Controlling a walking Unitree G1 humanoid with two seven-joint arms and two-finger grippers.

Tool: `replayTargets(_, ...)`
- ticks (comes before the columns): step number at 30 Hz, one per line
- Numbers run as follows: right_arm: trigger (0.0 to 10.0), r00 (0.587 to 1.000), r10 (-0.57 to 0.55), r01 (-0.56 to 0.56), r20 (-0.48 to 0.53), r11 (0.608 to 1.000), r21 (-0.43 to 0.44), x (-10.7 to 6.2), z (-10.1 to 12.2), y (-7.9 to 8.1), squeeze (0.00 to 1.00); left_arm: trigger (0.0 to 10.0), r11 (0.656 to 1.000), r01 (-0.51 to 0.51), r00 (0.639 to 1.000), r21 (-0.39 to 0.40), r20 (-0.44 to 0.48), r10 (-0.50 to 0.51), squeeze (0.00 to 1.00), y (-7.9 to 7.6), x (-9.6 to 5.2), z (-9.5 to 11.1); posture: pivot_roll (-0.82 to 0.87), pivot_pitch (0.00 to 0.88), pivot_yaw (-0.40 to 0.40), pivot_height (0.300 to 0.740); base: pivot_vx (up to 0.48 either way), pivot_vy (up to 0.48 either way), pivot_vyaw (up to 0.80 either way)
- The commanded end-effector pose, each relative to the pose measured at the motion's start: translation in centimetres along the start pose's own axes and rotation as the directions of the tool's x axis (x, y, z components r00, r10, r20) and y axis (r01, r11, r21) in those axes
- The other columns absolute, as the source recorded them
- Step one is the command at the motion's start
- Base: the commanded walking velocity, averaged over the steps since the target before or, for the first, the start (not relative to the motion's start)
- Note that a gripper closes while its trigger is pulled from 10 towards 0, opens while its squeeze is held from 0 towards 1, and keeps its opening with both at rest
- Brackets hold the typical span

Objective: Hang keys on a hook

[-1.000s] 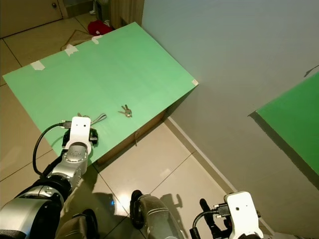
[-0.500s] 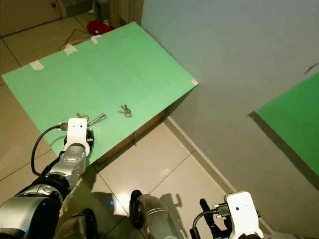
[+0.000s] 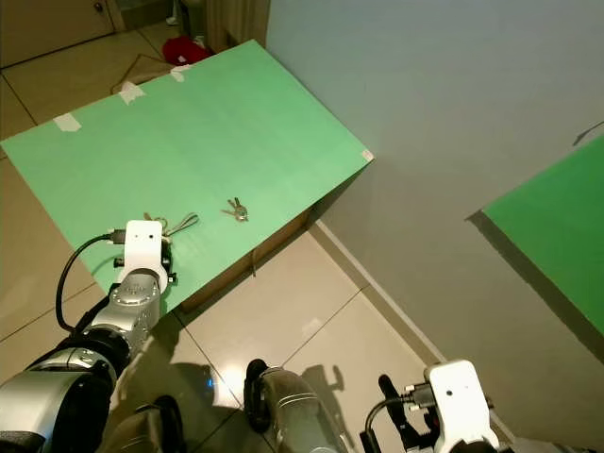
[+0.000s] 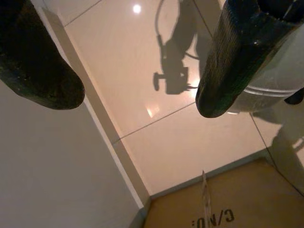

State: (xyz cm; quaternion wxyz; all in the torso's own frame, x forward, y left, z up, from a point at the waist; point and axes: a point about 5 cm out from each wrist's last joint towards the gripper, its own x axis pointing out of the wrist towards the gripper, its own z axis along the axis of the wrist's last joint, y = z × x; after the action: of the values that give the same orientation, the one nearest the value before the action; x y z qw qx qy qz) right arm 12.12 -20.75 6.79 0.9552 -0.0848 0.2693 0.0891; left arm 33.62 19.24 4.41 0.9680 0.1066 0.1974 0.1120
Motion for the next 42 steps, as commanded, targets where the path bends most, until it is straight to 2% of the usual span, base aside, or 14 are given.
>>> replayTargets(1,10.0,1.000,-0.014,0.014,-0.027,1.000,-0.005,0.2,-0.7,-0.5,0.00,0.0,0.998,0.049,0.999,0.026,-0.002,-0.049,0.00,-1.0,-0.3,-0.4,-0.41,0.243,-0.195,0.740,0.000,0.000,0.00)
replayTargets(7,10.0,0.998,-0.038,0.037,0.051,0.999,0.017,2.7,0.7,-0.4,0.00,0.0,0.994,0.109,0.994,0.013,0.024,-0.109,0.00,-1.7,-0.3,0.4,-0.36,0.177,-0.128,0.740,0.000,0.000,0.00)
replayTargets(10,10.0,0.995,-0.039,0.035,0.093,0.998,0.045,5.0,1.4,0.3,0.00,0.0,0.985,0.171,0.981,0.020,0.093,-0.172,0.00,-2.2,-0.2,1.9,-0.30,0.120,-0.075,0.740,0.000,0.000,0.00)
replayTargets(13,10.0,0.993,-0.033,0.027,0.112,0.998,0.054,6.3,1.8,0.8,0.00,0.0,0.981,0.190,0.972,0.030,0.136,-0.193,0.00,-2.2,-0.1,2.8,-0.27,0.093,-0.052,0.740,0.000,0.000,0.00)
replayTargets(14,10.0,0.990,-0.030,0.021,0.141,0.998,0.067,7.6,2.5,1.1,0.00,0.0,0.974,0.225,0.952,0.029,0.204,-0.226,0.00,-2.3,-0.1,4.3,-0.23,0.065,-0.034,0.740,0.000,0.000,0.00)
replayTargets(19,10.0,0.983,-0.027,0.011,0.182,0.996,0.085,10.2,3.7,1.6,0.00,0.0,0.950,0.310,0.893,0.028,0.333,-0.302,0.00,-2.2,-0.5,7.2,-0.14,0.015,-0.004,0.740,0.000,0.000,0.00)
replayTargets(23,10.0,0.975,-0.026,0.007,0.222,0.996,0.086,11.7,4.8,1.8,0.00,0.0,0.921,0.385,0.826,0.055,0.425,-0.370,0.00,-1.8,-1.7,8.4,-0.10,0.000,0.010,0.740,0.000,0.000,0.00)
replayTargets(28,10.0,0.961,-0.048,0.020,0.272,0.994,0.103,11.9,5.7,1.5,0.00,0.0,0.908,0.414,0.800,0.062,0.451,-0.395,0.00,-1.1,-3.3,7.3,-0.09,0.000,0.012,0.740,0.000,0.000,0.00)
replayTargets(30,10.0,0.938,-0.074,0.015,0.339,0.985,0.172,11.1,6.3,1.0,0.00,0.0,0.899,0.433,0.794,0.067,0.443,-0.415,0.00,-0.7,-5.9,3.8,-0.09,0.000,0.010,0.740,0.000,0.000,0.00)
replayTargets(31,10.0,0.938,-0.074,0.015,0.339,0.985,0.172,11.1,6.3,1.0,0.00,0.0,0.899,0.433,0.794,0.067,0.443,-0.415,0.00,-0.7,-5.9,3.8,-0.09,0.000,0.010,0.740,0.000,0.000,0.00)
replayTargets(33,10.0,0.904,-0.102,0.010,0.414,0.976,0.218,9.7,6.8,0.5,0.00,0.0,0.883,0.457,0.773,0.110,0.443,-0.455,0.00,-0.2,-9.0,1.2,-0.10,0.000,0.004,0.740,0.000,0.000,0.00)
replayTargets(36,10.0,0.872,-0.123,-0.002,0.474,0.967,0.256,7.4,6.7,0.2,0.00,0.0,0.870,0.482,0.768,0.105,0.428,-0.476,0.00,0.2,-11.9,-0.4,-0.10,0.000,-0.006,0.740,0.000,0.000,0.00)
replayTargets(41,10.0,0.884,-0.115,-0.013,0.454,0.963,0.270,6.5,5.4,0.5,0.00,0.0,0.844,0.532,0.764,0.063,0.393,-0.511,0.00,-0.6,-11.9,-0.6,-0.11,0.000,-0.007,0.740,0.000,0.000,0.00)
replayTargets(42,10.0,0.894,-0.110,-0.005,0.433,0.966,0.257,6.6,4.7,0.5,0.00,0.0,0.826,0.559,0.746,0.073,0.390,-0.539,0.00,-1.2,-11.8,-0.1,-0.12,0.000,0.002,0.740,0.000,0.000,0.00)
